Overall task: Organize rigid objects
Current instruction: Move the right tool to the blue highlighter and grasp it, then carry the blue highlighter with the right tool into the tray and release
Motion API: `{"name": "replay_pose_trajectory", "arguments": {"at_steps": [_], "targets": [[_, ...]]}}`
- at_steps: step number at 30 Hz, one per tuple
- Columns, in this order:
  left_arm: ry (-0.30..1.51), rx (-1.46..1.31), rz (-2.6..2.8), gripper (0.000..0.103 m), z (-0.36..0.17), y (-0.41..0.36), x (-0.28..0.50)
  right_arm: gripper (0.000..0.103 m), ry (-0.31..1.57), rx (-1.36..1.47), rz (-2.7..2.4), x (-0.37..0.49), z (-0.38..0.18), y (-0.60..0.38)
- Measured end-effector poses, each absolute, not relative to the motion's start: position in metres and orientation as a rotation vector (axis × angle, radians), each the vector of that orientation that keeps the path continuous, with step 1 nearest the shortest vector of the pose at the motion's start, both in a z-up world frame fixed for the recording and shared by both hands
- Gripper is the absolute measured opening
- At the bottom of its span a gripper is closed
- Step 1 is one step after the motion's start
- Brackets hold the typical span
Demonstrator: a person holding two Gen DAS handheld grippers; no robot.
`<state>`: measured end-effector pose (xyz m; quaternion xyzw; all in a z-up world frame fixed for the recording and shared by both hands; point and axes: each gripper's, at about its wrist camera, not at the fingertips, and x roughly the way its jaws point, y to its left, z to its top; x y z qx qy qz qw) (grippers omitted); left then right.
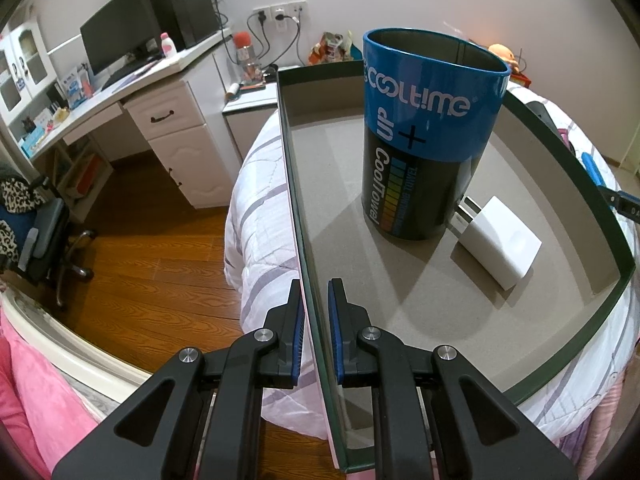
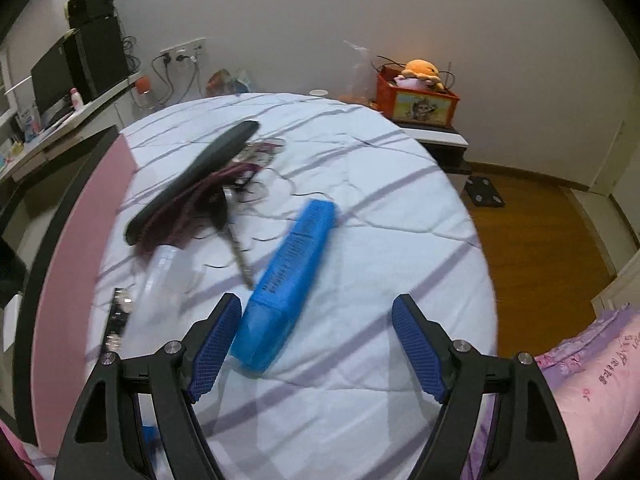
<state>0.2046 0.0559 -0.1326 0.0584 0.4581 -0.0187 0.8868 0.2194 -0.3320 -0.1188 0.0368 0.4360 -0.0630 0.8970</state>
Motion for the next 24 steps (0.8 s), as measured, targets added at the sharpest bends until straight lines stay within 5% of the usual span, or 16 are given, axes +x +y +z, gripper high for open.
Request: {"name": "replay_pose_trajectory", "arguments": {"at_steps": [7,16,24], "targets": [[0.954,0.122,-0.038,0.011,-0.132,0.055,0.205,0.078,0.891,0.077,-0.102,0.231,-0.119,-0.337],[0.954,0.114,-0.039,0.011,-0.133,0.057,0.206,0.028,0.917,0.049,-0.016,0.239,-0.120,-0.330],[0.953,0.113,-0.038,0.011,-0.133,0.055,0.207,0.027,0.950,0.046,0.008,0.228,-0.118,-0.331]]}}
